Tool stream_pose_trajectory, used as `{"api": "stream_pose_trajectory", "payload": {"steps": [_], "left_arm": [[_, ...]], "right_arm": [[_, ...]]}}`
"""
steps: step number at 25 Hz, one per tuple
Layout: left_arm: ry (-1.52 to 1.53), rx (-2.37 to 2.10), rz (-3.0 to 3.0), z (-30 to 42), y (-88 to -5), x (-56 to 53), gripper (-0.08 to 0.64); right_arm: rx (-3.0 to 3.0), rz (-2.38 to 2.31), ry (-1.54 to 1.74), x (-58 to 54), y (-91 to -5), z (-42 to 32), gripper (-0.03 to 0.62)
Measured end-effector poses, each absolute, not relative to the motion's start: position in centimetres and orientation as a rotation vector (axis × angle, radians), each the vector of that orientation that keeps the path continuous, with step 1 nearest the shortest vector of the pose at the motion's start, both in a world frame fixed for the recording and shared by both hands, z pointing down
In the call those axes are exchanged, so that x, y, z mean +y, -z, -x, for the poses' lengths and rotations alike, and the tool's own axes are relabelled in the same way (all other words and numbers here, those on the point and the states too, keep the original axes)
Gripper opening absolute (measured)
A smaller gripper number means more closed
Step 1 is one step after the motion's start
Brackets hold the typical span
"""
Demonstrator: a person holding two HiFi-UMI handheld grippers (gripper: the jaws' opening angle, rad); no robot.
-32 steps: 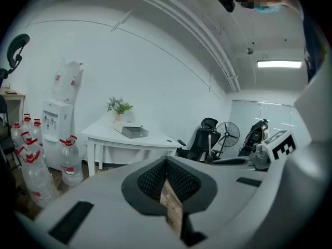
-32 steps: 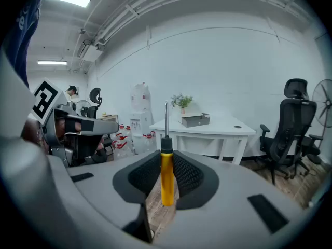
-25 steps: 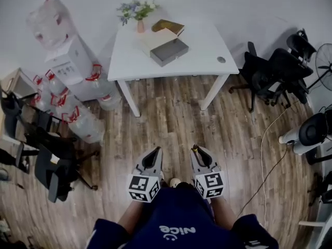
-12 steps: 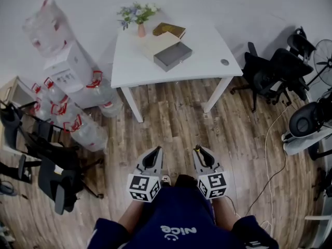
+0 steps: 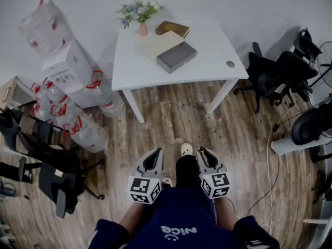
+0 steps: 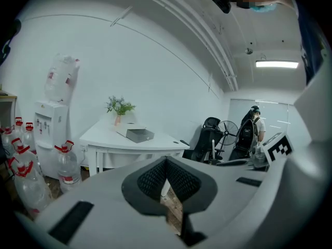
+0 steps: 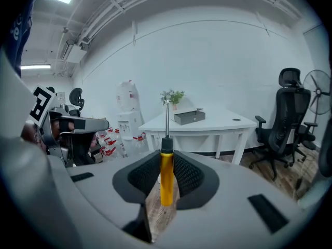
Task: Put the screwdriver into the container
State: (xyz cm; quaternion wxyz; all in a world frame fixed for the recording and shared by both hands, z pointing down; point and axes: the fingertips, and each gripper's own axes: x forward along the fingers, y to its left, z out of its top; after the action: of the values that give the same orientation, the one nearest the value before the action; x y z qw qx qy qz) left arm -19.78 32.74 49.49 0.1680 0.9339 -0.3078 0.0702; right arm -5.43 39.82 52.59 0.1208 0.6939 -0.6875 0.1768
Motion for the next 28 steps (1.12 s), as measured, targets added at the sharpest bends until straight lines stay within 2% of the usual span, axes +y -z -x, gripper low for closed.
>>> {"api": "stream_pose_trajectory", "payload": {"steps": [5,17,24,28], "left_arm": [[-0.188,-0.956,-2.617,17.9,-49.9,28.2,0.015],[-0.125,-1.115,-2.582,7.8,-47.8,15.8,0.015],[-0.082,-1.145,-2.581,1.2,-46.7,10.8,0.015],[-0.092,-1.205,-2.555,0.2,-47.0,8.7,0.014]], "right_arm": [[-2.043,-1.963,-0.464,34.3,-52.3,2.3,0.094],[-2.177,-1.788,-0.337,20.0,-50.1,-7.1,0.094],[-2.224,-1.736,-0.343,15.0,-50.2,-13.1,0.094],[-2.225,-1.705,-0.376,13.1,-51.4,-14.6,0.094]]}}
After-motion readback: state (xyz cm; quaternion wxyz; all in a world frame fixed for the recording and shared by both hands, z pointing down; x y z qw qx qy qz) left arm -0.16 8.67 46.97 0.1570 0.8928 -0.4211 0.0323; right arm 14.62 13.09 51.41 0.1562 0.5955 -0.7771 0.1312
